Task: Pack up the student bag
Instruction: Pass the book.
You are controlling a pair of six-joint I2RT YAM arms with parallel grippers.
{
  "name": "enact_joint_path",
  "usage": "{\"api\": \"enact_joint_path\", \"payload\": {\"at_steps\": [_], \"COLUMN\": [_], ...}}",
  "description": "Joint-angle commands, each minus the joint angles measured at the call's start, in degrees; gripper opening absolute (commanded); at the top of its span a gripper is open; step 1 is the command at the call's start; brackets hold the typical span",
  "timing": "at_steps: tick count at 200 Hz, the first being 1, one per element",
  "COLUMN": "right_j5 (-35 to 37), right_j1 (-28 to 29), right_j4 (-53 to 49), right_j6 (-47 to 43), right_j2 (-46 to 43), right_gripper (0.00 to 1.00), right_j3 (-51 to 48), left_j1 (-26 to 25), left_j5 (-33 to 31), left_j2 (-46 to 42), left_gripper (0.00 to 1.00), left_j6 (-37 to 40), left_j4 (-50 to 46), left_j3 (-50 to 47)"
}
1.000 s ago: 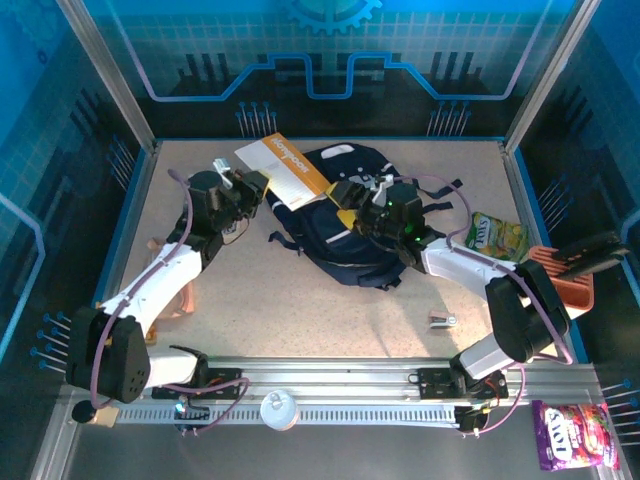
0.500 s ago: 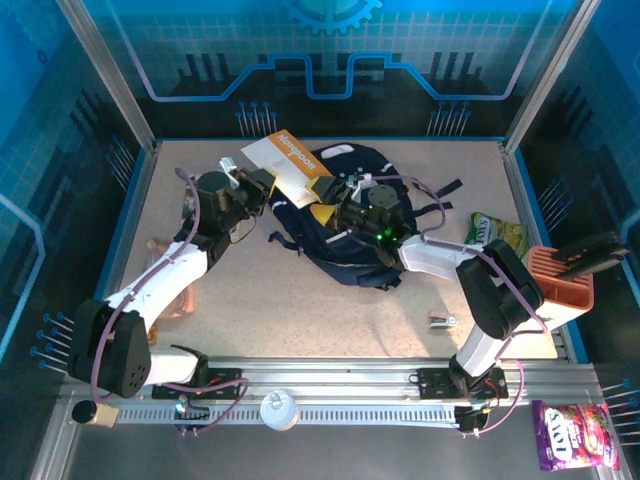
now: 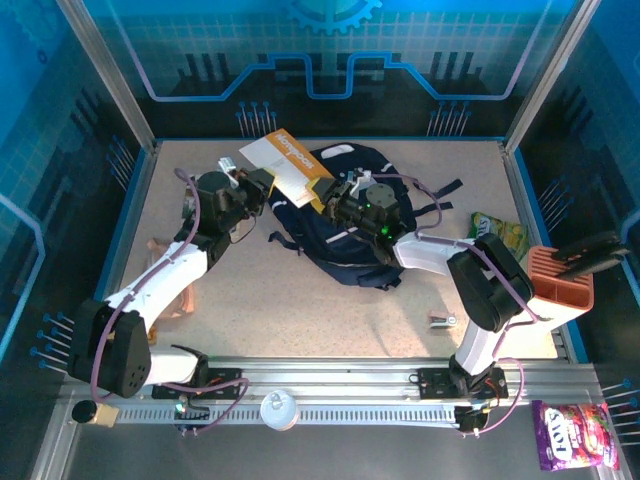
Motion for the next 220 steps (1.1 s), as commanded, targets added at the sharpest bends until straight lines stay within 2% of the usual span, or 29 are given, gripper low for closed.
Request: {"api": "enact_joint_path", "payload": {"at_steps": [1, 22, 35, 58, 93, 129, 174, 206, 220], "right_j5": [0.03, -1.37, -1.91, -2.00, -2.16, 0.53, 7.07, 9.39, 9.63], "right_j1": [-1.14, -2.29, -3.09, -4.89, -9.27, -14.89, -22.04, -26.28, -28.19], "right_j4": [0.97, 0.38, -0.30, -1.77, -9.74, -24.46, -40.84, -53.61, -56.64], "right_j6": [-0.51, -0.51, -1.09, -3.95, -12.51, -22.93, -31.44, -37.03, -38.50], "right_j2": [-0.47, -0.55, -0.97, -3.11, -9.75, -20.03, -33.07, -37.82, -39.12], "right_gripper": [0.19, 0.00, 0.00, 0.00, 0.00, 0.00, 0.00, 0.00, 0.00], "right_j3": [0.28, 0.14, -0.19, -1.91, -6.48, -10.25, -12.94, -10.23, -9.55], "left_j1": [-0.35, -0.35, -0.33, -0.46, -1.75, -6.74, -14.23, -20.16, -23.09], "left_j5": [-1.68, -2.04, -2.06, -2.23, -1.85, -0.48, -0.98, -0.88, -3.29], "left_j2": [-0.80, -0.80, -0.71, -0.28, 1.92, 7.60, 16.36, 23.27, 26.46], "left_gripper": [0.00, 0.16, 0.28, 0.56, 0.76, 0.85, 0.99, 0.98, 0.97], "left_j6": [1.04, 2.60, 4.55, 10.03, 20.51, 31.60, 44.90, 55.44, 60.14], "left_j4": [-1.36, -3.17, -4.74, -10.01, -18.71, -25.98, -32.27, -38.08, -41.46], "left_j3": [0.98, 1.23, 1.57, 2.92, 6.20, 12.81, 21.32, 28.76, 32.49]}}
